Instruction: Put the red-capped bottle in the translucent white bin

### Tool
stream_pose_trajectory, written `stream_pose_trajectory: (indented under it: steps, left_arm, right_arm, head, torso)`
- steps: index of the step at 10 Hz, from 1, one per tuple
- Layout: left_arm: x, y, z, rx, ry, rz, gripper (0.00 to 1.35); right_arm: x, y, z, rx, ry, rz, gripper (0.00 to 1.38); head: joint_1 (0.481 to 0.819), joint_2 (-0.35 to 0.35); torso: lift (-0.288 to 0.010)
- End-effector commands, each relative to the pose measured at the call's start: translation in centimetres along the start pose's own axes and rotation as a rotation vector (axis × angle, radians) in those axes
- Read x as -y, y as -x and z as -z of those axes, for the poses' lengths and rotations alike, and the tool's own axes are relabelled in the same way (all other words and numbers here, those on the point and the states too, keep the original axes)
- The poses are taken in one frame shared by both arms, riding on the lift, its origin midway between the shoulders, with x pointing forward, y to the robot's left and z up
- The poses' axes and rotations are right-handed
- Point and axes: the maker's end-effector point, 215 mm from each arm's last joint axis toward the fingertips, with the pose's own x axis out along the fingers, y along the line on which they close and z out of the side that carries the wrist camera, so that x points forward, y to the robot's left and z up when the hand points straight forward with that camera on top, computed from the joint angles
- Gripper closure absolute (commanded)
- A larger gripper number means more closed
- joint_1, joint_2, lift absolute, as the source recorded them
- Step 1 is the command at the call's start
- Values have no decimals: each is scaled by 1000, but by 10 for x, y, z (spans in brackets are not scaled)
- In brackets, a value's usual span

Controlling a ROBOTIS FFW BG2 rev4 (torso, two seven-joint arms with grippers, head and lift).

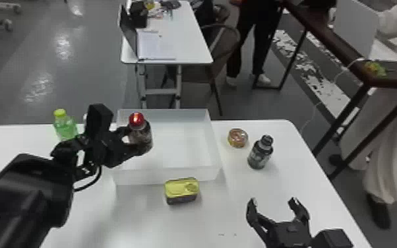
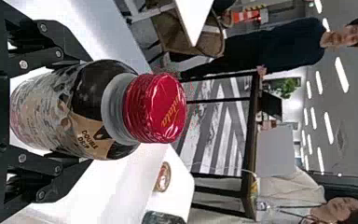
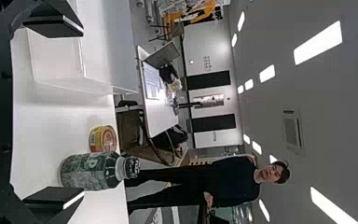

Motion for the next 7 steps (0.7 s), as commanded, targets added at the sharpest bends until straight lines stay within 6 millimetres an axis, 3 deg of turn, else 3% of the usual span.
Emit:
stream_pose_trajectory:
  steps: [1,3,4,6,7]
  left_arm:
    - [1,-11,7,-10,-4,9,834]
    - [-3,-15,21,-41,-3,-1,826]
    - [-3,-17,22,-39,4,-11,674]
    - [0,-19,15,-13,10,-12,121]
    - [0,-19,15,-19,7,-9,70]
  right_arm:
    - [0,0,0,0,-3,0,96]
    - [0,-1,1,-1,-5,-2,96]
    - [-1,-2,1,0,-6,-3,96]
    - [-1,-2,0,1,-8,-6,96]
    - [-1,-2,0,1,-8,-6,96]
  head:
    - [695,-172]
    - [695,-178]
    - [695,-176]
    - [695,-175]
    - [695,-178]
  torso:
    - [-28]
    - [-28]
    - [-28]
    - [-28]
    - [-28]
